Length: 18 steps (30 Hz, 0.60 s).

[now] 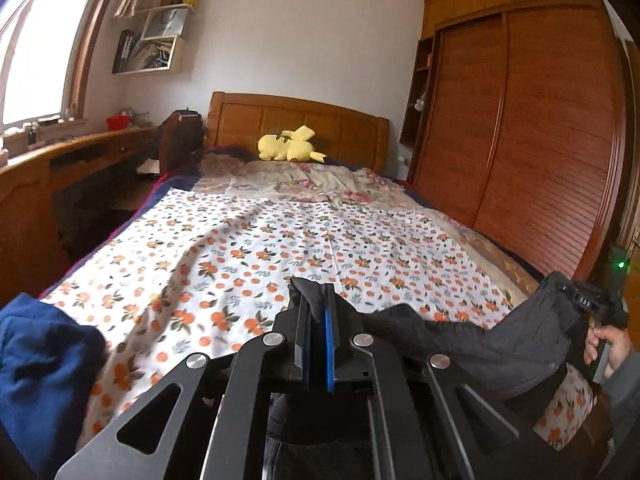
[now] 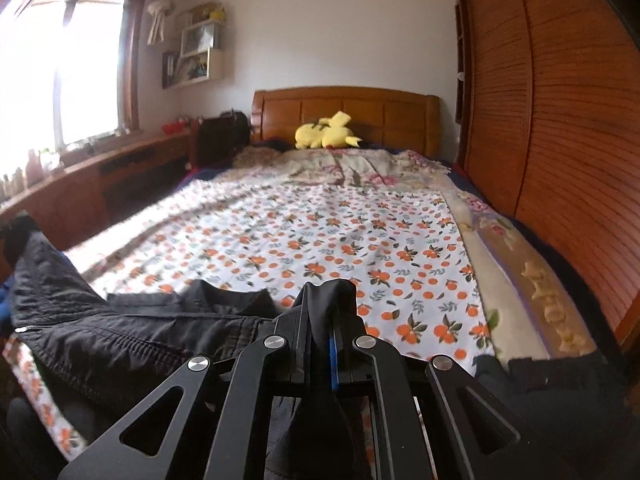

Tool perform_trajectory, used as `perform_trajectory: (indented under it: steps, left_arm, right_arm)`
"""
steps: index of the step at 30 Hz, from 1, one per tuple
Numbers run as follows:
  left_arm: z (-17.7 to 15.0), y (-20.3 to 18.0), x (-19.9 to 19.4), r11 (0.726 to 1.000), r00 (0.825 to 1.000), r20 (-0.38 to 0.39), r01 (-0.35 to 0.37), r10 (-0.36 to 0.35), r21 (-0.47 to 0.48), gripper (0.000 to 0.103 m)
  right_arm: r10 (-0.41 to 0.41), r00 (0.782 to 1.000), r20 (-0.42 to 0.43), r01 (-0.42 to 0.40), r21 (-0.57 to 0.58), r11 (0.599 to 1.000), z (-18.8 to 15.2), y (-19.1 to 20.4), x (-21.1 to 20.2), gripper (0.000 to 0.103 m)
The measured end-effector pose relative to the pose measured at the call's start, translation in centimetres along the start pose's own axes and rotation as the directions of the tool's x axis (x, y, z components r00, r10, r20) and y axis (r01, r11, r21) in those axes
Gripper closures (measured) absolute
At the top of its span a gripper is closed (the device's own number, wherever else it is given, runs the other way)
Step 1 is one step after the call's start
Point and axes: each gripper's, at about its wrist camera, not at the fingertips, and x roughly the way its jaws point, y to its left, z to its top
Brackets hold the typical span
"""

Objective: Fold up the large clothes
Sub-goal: 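Lift the folded jacket with both tools and carry it off the bed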

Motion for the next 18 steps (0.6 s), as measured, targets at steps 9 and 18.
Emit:
perform_trajectory:
  steps: [9, 18]
  left_arm:
    - [0.3, 1.1, 5.9, 1.0, 1.0, 0.004, 0.029, -0.029, -0.008, 0.097]
    - [-2.6, 2.9, 9.7, 0.999, 0.998, -0.062, 0.031, -0.031, 0.006, 0.097]
  right_arm:
    - [-0.075, 0.993, -0.092, 0.072, -0.039, 0.997, -0.1, -0.2, 5.3, 0.098]
    - [-0.125, 0.97, -0.209, 0.116, -0.055, 0.992, -2.3, 0.5, 9.7, 0.097]
